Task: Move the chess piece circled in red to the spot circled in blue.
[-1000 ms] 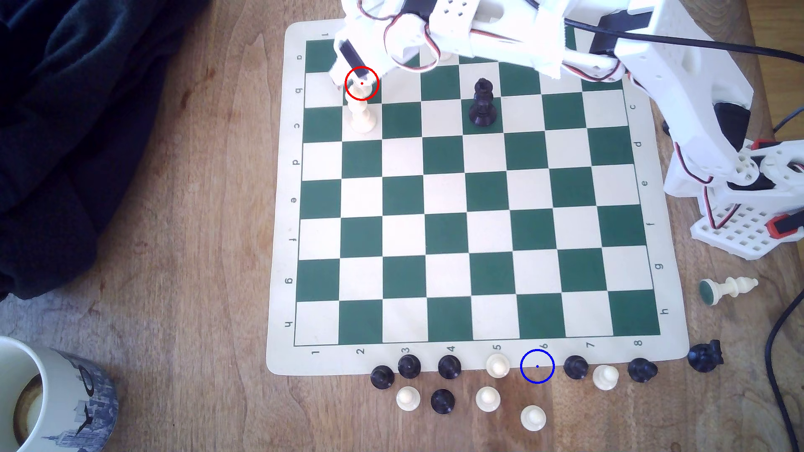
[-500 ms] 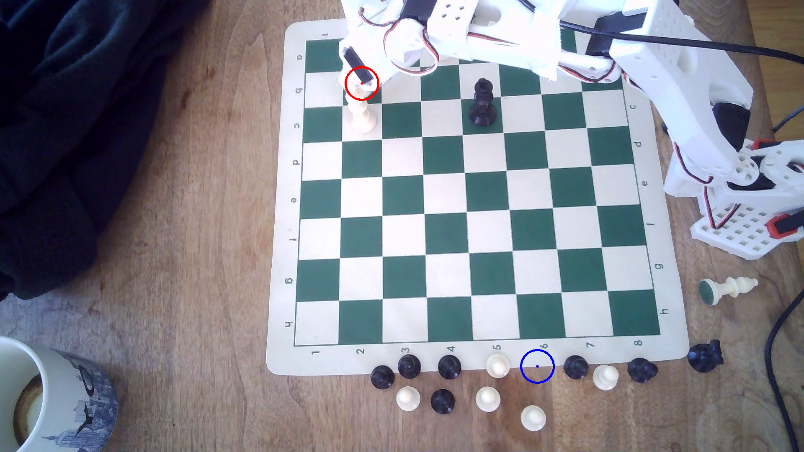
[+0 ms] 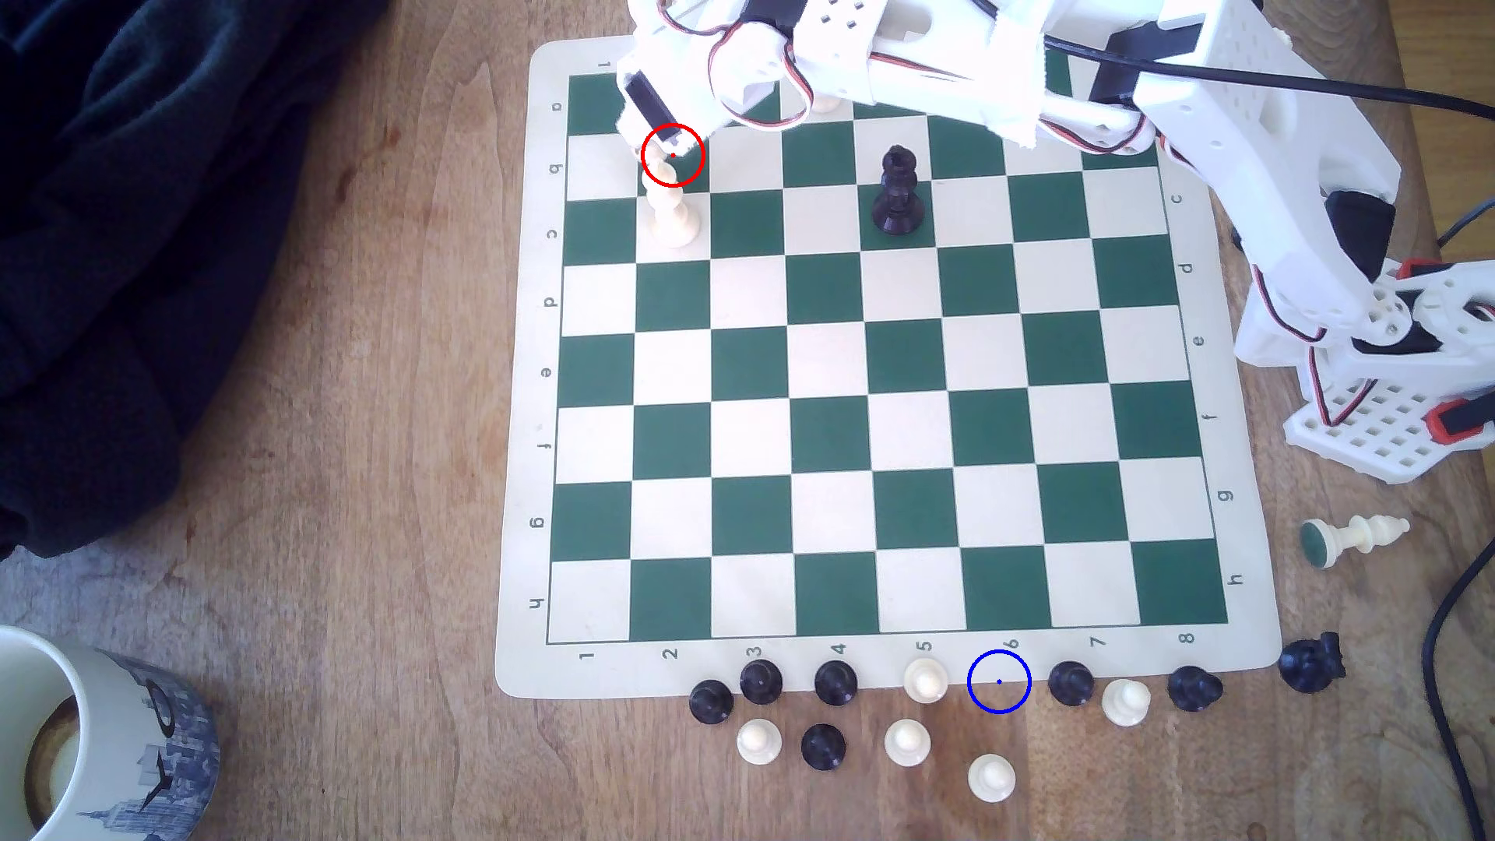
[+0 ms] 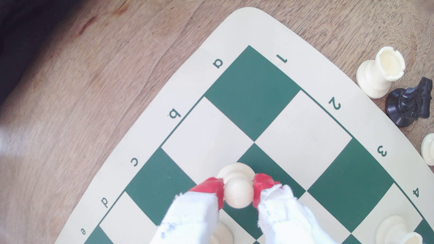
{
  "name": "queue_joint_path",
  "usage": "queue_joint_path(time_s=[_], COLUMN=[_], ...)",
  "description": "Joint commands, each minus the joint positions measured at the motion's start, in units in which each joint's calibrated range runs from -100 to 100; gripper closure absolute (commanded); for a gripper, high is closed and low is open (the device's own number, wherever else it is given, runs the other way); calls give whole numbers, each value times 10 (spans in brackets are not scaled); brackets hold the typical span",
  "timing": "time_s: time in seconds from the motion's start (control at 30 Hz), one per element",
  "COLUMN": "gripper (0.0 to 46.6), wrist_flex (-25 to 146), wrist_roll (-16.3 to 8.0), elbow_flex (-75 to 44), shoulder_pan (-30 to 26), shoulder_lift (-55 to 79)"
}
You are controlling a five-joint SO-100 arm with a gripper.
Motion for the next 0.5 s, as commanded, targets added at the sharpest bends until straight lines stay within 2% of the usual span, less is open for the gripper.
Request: queue_joint_path(time_s=[0.0, 0.13, 0.27, 0.4, 0.47], gripper=[464, 464, 464, 464, 464], wrist_flex=[0, 11, 18, -7, -7], wrist_roll=[9, 12, 18, 19, 20], elbow_flex=[-51, -42, 22, 228, 329], shoulder_pan=[16, 38, 69, 83, 68], shoulder_lift=[-106, -174, -287, -468, -561])
